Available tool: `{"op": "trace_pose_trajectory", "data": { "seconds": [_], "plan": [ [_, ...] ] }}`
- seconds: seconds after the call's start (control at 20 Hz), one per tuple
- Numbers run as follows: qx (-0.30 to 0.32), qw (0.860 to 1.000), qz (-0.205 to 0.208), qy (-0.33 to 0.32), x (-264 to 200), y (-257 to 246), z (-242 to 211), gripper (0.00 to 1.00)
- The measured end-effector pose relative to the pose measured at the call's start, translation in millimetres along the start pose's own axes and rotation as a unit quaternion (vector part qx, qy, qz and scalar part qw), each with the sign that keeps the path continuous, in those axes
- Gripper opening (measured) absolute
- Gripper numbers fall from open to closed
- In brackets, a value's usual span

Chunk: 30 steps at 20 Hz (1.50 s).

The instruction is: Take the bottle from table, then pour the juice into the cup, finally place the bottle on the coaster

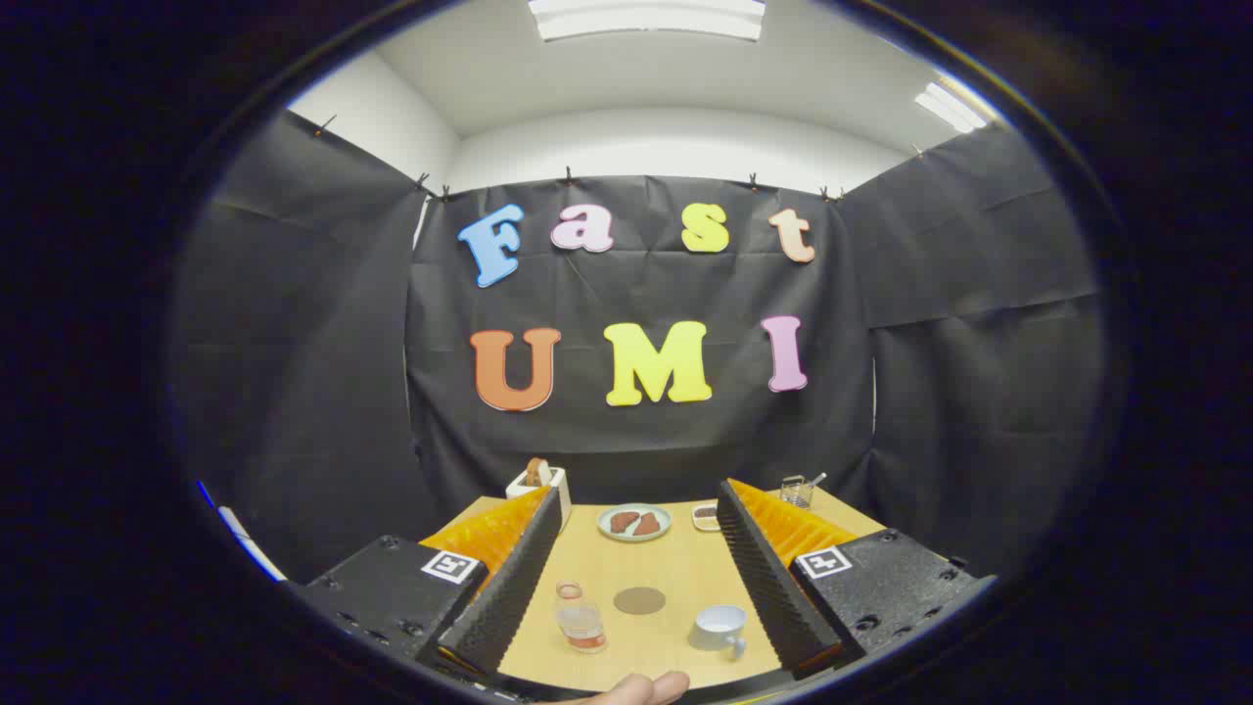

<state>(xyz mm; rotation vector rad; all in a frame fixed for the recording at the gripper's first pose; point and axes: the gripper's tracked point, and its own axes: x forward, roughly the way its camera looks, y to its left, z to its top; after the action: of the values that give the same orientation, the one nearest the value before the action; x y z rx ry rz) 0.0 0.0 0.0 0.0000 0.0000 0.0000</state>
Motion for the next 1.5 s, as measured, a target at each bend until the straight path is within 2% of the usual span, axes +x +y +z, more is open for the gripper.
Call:
{"op": "trace_pose_trajectory", "data": {
  "seconds": [0.6,0.85,1.5],
  "plan": [
    [-0.006,1.0,0.003,-0.019,-12.9,12.3,4.7,1.0],
    [-0.006,1.0,0.003,-0.008,-3.5,14.0,-12.2,1.0],
    [-0.01,1.0,0.01,0.007,42.0,38.5,-109.1,1.0]
  ]
}}
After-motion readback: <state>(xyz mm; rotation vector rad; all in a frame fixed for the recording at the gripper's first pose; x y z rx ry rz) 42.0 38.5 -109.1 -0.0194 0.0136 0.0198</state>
